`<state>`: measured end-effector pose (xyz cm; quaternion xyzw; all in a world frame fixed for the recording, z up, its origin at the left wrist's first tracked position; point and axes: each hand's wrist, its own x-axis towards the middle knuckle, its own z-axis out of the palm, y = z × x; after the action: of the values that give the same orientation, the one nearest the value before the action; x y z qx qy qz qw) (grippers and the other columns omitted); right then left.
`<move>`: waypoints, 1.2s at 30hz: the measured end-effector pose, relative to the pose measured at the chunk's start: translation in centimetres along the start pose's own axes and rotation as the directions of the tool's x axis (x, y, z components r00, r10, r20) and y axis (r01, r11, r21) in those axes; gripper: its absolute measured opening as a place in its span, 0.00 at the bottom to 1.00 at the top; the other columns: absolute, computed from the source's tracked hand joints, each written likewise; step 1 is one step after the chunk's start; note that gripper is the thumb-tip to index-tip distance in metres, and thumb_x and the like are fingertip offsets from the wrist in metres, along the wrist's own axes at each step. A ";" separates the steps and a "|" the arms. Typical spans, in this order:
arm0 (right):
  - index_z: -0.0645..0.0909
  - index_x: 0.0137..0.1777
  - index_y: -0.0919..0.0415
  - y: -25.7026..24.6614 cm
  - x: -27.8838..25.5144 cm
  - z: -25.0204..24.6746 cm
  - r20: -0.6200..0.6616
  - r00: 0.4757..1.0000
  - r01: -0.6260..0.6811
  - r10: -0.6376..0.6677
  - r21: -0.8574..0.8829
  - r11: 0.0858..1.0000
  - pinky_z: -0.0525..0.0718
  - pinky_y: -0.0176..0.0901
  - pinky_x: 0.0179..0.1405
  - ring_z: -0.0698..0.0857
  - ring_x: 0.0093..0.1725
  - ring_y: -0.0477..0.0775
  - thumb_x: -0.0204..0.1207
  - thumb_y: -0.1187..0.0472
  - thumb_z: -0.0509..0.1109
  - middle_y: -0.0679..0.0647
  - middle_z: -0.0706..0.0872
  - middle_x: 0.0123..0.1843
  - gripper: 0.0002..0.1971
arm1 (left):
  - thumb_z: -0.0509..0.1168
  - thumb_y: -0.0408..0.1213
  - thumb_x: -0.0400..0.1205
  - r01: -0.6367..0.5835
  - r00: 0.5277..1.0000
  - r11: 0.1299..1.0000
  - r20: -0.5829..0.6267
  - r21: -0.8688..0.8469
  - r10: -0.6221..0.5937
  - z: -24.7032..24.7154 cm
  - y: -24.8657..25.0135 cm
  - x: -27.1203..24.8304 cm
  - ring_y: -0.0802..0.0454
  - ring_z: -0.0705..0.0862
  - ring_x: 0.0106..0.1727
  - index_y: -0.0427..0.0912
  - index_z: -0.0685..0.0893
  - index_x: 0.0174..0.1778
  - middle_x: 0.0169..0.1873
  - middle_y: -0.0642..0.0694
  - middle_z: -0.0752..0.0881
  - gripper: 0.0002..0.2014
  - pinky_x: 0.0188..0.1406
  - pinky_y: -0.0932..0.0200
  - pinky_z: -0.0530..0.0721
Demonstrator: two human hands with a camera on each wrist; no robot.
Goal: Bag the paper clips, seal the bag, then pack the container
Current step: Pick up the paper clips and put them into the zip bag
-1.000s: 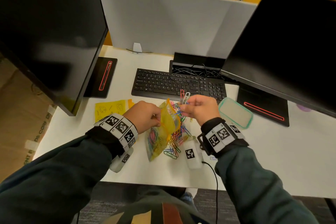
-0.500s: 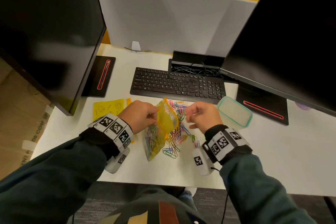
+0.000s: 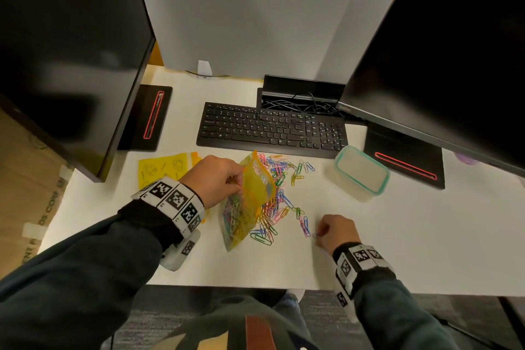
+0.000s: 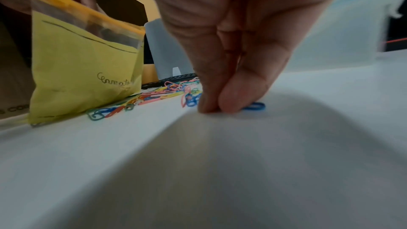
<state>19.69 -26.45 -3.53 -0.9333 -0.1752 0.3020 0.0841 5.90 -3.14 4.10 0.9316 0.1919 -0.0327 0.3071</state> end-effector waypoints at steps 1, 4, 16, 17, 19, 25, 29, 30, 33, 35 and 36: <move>0.84 0.39 0.58 -0.7 0.4 0.1 -0.018 0.999 0.029 -0.029 0.006 1.000 0.76 0.37 0.48 0.85 0.51 0.59 0.67 0.69 0.72 0.59 0.88 0.48 0.05 | 0.73 0.38 0.70 0.002 1.000 1.000 -0.002 -0.003 -0.002 0.0 0.0 0.0 0.49 0.85 0.46 0.45 0.86 0.34 0.44 0.46 0.90 0.03 0.52 0.45 0.84; 0.80 0.30 0.52 -3.0 1.2 0.6 -0.049 0.995 0.095 -0.092 0.074 0.993 0.82 0.39 0.53 0.86 0.50 0.59 0.69 0.69 0.69 0.58 0.90 0.46 0.11 | 0.73 0.38 0.70 0.005 1.000 1.000 -0.003 0.005 -0.005 -0.1 -0.1 -0.1 0.50 0.84 0.45 0.44 0.86 0.34 0.43 0.46 0.89 0.03 0.51 0.46 0.84; 0.65 0.72 0.60 -7.1 0.2 4.3 -0.043 0.984 0.172 -0.175 -0.062 0.983 0.76 0.51 0.67 0.69 0.69 0.60 0.62 0.47 0.79 0.58 0.69 0.67 0.41 | 0.74 0.37 0.70 0.031 0.999 0.999 -0.023 -0.018 -0.031 -0.3 -0.7 -0.8 0.49 0.85 0.45 0.43 0.86 0.33 0.39 0.47 0.89 0.04 0.51 0.48 0.83; 0.68 0.70 0.60 -7.0 0.5 4.1 -0.053 0.979 0.192 -0.195 -0.058 0.980 0.76 0.51 0.67 0.71 0.68 0.60 0.65 0.51 0.78 0.58 0.71 0.66 0.35 | 0.74 0.37 0.70 0.034 0.999 0.999 -0.023 -0.022 -0.034 -0.3 -0.7 -0.8 0.49 0.86 0.47 0.42 0.86 0.33 0.41 0.46 0.90 0.03 0.52 0.47 0.83; 0.74 0.67 0.61 -7.0 1.1 3.5 -0.061 0.972 0.223 -0.227 -0.067 0.973 0.78 0.50 0.65 0.75 0.66 0.62 0.71 0.58 0.73 0.60 0.74 0.64 0.25 | 0.74 0.36 0.70 0.036 0.999 0.999 -0.019 -0.022 -0.037 -0.2 -0.8 -0.8 0.48 0.86 0.50 0.42 0.86 0.34 0.43 0.44 0.90 0.03 0.53 0.45 0.83; 0.79 0.63 0.64 -6.8 2.2 2.6 -0.134 0.955 0.253 -0.264 -0.097 0.963 0.78 0.46 0.59 0.81 0.60 0.63 0.79 0.65 0.61 0.64 0.82 0.60 0.14 | 0.74 0.37 0.70 0.027 1.000 0.999 -0.006 -0.018 -0.027 -0.1 -0.6 -0.7 0.48 0.85 0.48 0.44 0.86 0.33 0.39 0.47 0.89 0.03 0.52 0.45 0.83; 0.84 0.55 0.63 -6.5 3.1 1.7 -0.140 0.973 0.185 -0.182 0.012 0.983 0.81 0.46 0.57 0.84 0.57 0.64 0.76 0.66 0.66 0.62 0.87 0.55 0.10 | 0.73 0.37 0.70 0.007 1.000 1.000 0.000 0.001 -0.007 -0.2 -0.4 -0.6 0.51 0.82 0.40 0.43 0.85 0.33 0.34 0.51 0.84 0.04 0.47 0.51 0.83; 0.86 0.52 0.63 -6.3 3.3 1.4 -0.145 0.979 0.152 -0.141 0.066 0.986 0.83 0.46 0.56 0.85 0.55 0.64 0.74 0.67 0.68 0.61 0.88 0.53 0.09 | 0.73 0.37 0.71 0.004 1.000 1.000 0.001 0.006 -0.004 -0.2 -0.4 -0.6 0.51 0.82 0.40 0.43 0.85 0.33 0.34 0.51 0.84 0.04 0.47 0.52 0.83; 0.86 0.37 0.59 -5.4 3.9 0.5 -0.165 0.986 0.066 -0.022 0.266 0.962 0.84 0.44 0.52 0.86 0.49 0.61 0.68 0.71 0.74 0.58 0.87 0.42 0.06 | 0.73 0.37 0.71 0.005 1.000 1.000 0.000 0.007 -0.005 -0.1 -0.4 -0.6 0.52 0.82 0.40 0.42 0.86 0.35 0.35 0.51 0.85 0.04 0.46 0.54 0.82; 0.81 0.27 0.53 -5.0 3.8 -0.3 -0.167 0.985 0.040 0.035 0.423 0.905 0.86 0.45 0.48 0.86 0.40 0.60 0.65 0.73 0.75 0.58 0.86 0.38 0.14 | 0.73 0.37 0.71 0.001 1.000 1.000 0.001 0.010 -0.001 -0.1 -0.4 -0.6 0.52 0.81 0.40 0.42 0.86 0.34 0.35 0.50 0.85 0.04 0.45 0.55 0.81; 0.81 0.26 0.53 -5.1 3.5 -0.9 -0.157 0.986 0.037 0.052 0.511 0.859 0.88 0.47 0.46 0.86 0.36 0.60 0.64 0.74 0.76 0.60 0.87 0.37 0.15 | 0.73 0.37 0.71 -0.001 1.000 1.000 0.002 0.011 0.001 -0.1 -0.4 -0.5 0.53 0.80 0.39 0.42 0.86 0.34 0.36 0.49 0.86 0.03 0.45 0.55 0.81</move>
<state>21.48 -20.44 -3.36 -0.8998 -0.0774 0.2594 0.3422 5.24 -2.95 4.09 0.9333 0.1911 -0.0347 0.3019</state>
